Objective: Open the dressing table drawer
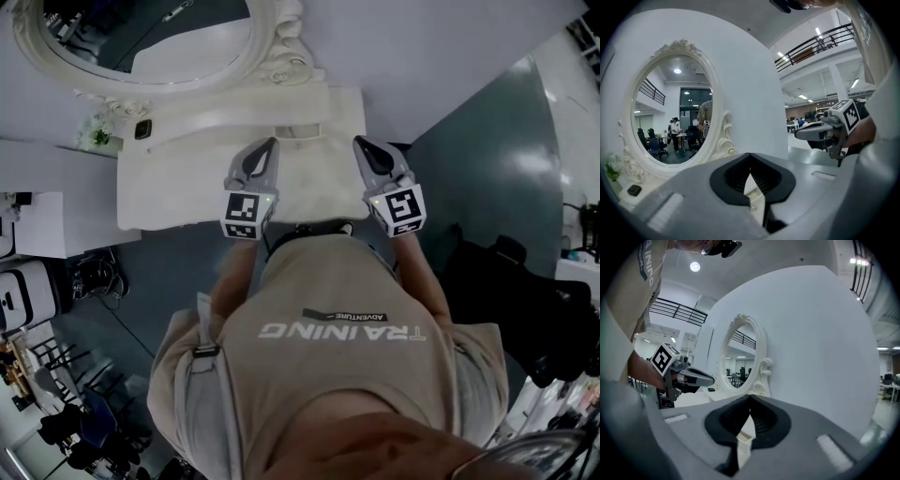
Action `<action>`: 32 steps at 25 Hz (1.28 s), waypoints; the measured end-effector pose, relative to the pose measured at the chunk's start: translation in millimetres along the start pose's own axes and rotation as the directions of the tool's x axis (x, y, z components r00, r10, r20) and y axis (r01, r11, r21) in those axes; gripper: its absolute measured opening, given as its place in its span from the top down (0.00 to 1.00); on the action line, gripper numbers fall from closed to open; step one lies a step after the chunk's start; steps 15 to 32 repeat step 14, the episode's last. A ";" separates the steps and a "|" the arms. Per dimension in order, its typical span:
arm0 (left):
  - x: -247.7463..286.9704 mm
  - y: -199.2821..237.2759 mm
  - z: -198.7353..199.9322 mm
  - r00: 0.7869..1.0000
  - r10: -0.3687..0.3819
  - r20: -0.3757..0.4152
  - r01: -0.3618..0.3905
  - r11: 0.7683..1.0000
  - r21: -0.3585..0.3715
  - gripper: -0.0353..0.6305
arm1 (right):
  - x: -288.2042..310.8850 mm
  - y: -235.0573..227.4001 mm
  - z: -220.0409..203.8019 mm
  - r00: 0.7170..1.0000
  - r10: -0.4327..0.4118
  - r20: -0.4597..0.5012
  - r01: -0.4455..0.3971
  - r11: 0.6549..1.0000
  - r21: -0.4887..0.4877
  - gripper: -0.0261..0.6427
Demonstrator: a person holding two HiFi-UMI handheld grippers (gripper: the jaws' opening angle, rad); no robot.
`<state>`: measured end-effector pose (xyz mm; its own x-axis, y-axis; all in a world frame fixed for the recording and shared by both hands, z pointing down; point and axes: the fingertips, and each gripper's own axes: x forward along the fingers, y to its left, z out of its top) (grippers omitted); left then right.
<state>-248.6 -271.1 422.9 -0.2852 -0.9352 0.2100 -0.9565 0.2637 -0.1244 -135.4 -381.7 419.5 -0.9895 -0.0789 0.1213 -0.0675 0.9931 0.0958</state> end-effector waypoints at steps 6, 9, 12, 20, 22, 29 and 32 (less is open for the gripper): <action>4.1 28.9 -29.5 1.000 -0.005 -0.023 0.004 0.999 -0.041 0.94 | 19.1 3.8 -5.9 0.999 -0.035 -0.014 0.035 0.999 -0.023 0.96; 7.0 44.9 -37.8 1.000 -0.002 -0.011 0.001 0.999 -0.050 0.94 | 29.1 9.7 -8.8 0.999 -0.041 -0.023 0.041 0.999 -0.025 0.96; 9.9 56.2 -48.7 1.000 -0.004 -0.007 0.004 0.999 -0.054 0.94 | 37.0 16.6 -15.3 0.998 -0.053 -0.029 0.052 0.998 -0.021 0.96; 13.2 61.3 -55.4 1.000 -0.010 -0.003 0.010 0.999 -0.054 0.94 | 41.8 19.6 -20.5 0.998 -0.061 -0.030 0.060 0.998 -0.022 0.96; 13.2 61.3 -55.4 1.000 -0.010 -0.003 0.010 0.999 -0.054 0.94 | 41.8 19.6 -20.5 0.998 -0.061 -0.030 0.060 0.998 -0.022 0.96; 13.2 61.3 -55.4 1.000 -0.010 -0.003 0.010 0.999 -0.054 0.94 | 41.8 19.6 -20.5 0.998 -0.061 -0.030 0.060 0.998 -0.022 0.96; 13.2 61.3 -55.4 1.000 -0.010 -0.003 0.010 0.999 -0.054 0.94 | 41.8 19.6 -20.5 0.998 -0.061 -0.030 0.060 0.998 -0.022 0.96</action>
